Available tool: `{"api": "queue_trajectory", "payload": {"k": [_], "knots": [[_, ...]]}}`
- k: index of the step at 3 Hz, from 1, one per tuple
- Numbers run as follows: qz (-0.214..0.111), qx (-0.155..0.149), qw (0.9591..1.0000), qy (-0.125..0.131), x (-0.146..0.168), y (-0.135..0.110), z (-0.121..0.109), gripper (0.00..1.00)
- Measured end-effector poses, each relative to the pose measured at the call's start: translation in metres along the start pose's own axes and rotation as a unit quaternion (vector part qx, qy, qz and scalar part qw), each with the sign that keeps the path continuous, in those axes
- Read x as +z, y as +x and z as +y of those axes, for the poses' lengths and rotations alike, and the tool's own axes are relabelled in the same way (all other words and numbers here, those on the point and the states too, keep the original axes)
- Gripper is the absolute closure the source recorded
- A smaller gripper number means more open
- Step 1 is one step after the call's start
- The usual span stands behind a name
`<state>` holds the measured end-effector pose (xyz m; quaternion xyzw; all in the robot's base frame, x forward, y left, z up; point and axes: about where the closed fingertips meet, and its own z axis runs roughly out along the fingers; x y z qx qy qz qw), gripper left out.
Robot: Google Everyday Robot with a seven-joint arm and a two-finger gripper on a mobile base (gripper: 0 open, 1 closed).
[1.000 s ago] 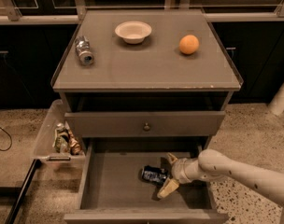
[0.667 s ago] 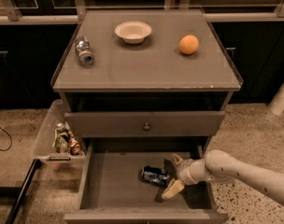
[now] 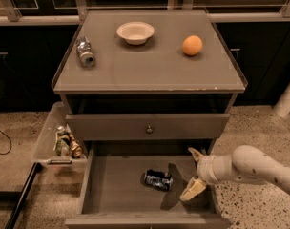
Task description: Place pepsi can into middle drawer
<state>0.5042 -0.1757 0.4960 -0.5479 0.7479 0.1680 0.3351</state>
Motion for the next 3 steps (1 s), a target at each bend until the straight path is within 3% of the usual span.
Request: {"api": "queue_trajectory", "payload": {"k": [2,3], "knots": [[0.034,-0.069,0.9947,0.068,-0.062,-0.046,0.003,0.00],[0.035,-0.074,0.9937,0.076,-0.067,-0.050,0.002,0.00]]}}
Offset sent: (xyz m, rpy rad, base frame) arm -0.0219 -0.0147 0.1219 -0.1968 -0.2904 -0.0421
